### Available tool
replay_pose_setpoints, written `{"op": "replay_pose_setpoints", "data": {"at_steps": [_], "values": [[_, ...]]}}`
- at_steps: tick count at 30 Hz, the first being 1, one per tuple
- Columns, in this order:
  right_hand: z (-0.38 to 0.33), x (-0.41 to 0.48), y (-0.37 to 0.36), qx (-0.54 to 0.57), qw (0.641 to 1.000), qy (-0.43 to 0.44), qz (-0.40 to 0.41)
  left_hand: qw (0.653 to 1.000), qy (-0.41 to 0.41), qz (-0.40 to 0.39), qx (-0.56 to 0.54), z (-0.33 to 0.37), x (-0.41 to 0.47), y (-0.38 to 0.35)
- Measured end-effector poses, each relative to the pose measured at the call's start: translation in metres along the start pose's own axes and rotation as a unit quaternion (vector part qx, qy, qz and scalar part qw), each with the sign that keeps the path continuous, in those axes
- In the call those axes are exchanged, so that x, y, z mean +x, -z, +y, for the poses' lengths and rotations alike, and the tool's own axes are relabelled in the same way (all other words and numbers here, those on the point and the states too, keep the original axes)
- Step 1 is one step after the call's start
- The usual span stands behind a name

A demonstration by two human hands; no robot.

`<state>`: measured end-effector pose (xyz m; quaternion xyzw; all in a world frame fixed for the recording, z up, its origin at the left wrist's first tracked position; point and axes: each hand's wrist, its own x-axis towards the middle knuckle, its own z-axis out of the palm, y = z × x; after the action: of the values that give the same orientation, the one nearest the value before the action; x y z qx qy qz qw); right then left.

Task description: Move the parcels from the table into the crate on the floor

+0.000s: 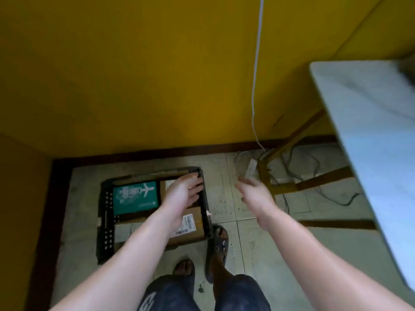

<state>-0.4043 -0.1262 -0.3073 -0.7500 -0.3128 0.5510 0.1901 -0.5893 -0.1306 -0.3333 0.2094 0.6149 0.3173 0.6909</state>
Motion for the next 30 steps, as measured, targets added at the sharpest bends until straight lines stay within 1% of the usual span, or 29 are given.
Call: {"op": "replay_pose_setpoints", "data": {"at_steps": [2,7,13,15,17,21,26,30], "values": [[-0.008,-0.037,0.029,0.021,0.999,0.010,0.024,0.999,-0.003,-0.017,0.027,0.019,-0.030,-0.019],[-0.011,-0.106,0.093,0.094,0.992,0.040,0.080,0.994,-0.061,-0.062,0.067,0.055,-0.090,-0.089],[0.013,-0.149,0.184,0.215,0.963,0.080,0.139,0.979,-0.095,-0.144,0.109,0.071,-0.140,-0.194],[0.022,-0.153,0.213,0.245,0.955,0.081,0.147,0.975,-0.097,-0.163,0.118,0.069,-0.149,-0.227],[0.037,-0.158,0.256,0.269,0.947,0.092,0.150,0.970,-0.102,-0.175,0.135,0.063,-0.159,-0.275],[0.079,-0.167,0.364,0.294,0.935,0.117,0.161,0.964,-0.109,-0.191,0.152,0.046,-0.177,-0.386],[0.140,-0.179,0.488,0.307,0.923,0.115,0.199,0.947,-0.106,-0.244,0.180,0.009,-0.202,-0.518],[0.164,-0.167,0.562,0.313,0.917,0.112,0.219,0.936,-0.104,-0.272,0.196,-0.010,-0.209,-0.605]]}}
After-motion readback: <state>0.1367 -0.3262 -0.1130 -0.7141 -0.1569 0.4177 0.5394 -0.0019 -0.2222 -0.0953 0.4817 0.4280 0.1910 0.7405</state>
